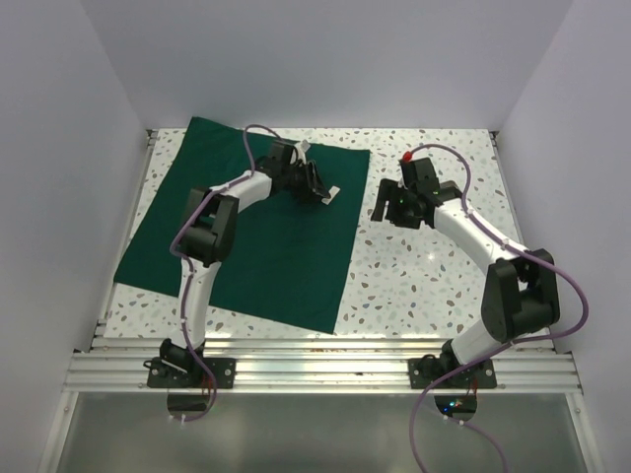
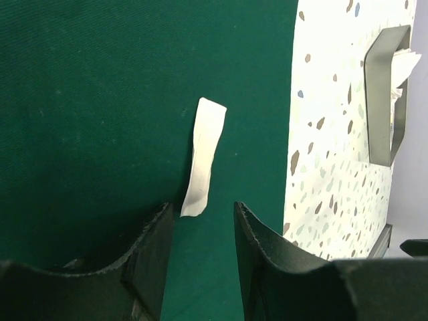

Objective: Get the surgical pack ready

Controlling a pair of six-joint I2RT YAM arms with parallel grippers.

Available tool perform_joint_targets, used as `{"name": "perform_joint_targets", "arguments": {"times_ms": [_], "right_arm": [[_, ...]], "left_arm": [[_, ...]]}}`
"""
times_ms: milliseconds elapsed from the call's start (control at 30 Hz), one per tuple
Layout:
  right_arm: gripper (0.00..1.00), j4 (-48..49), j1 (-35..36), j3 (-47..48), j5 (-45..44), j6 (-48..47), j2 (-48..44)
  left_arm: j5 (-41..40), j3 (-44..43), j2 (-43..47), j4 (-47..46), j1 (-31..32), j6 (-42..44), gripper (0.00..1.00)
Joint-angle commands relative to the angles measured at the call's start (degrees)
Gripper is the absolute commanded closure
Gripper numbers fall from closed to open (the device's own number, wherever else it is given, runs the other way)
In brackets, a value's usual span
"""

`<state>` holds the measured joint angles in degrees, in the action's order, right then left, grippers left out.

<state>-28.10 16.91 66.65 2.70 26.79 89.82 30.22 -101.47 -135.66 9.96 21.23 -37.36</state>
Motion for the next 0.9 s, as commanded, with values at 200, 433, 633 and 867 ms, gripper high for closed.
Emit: {"name": "perform_joint_targets", "arguments": {"times_ms": [200, 433, 633, 867], "right_arm": [[0.29, 2.3, -0.3, -0.6, 1.1, -0.3, -1.3], [0.29, 3.5, -0.3, -2.0, 1.7, -0.2, -2.0], [0.29, 3.2, -0.4, -2.1, 1.4, -0.5, -2.0], [0.28, 4.1, -0.4, -2.4, 2.1, -0.3, -1.9]], "left_arm": [[-3.4, -5.8, -3.5, 3.9, 1.0, 1.5, 0.55], [-5.3, -4.1, -3.2, 5.4, 1.7, 4.0, 0.59], [-6.0, -3.7, -4.0, 7.4, 2.8, 5.6, 0.64], [-4.5, -1.8, -3.5, 6.7, 3.0, 5.5, 0.76]]}}
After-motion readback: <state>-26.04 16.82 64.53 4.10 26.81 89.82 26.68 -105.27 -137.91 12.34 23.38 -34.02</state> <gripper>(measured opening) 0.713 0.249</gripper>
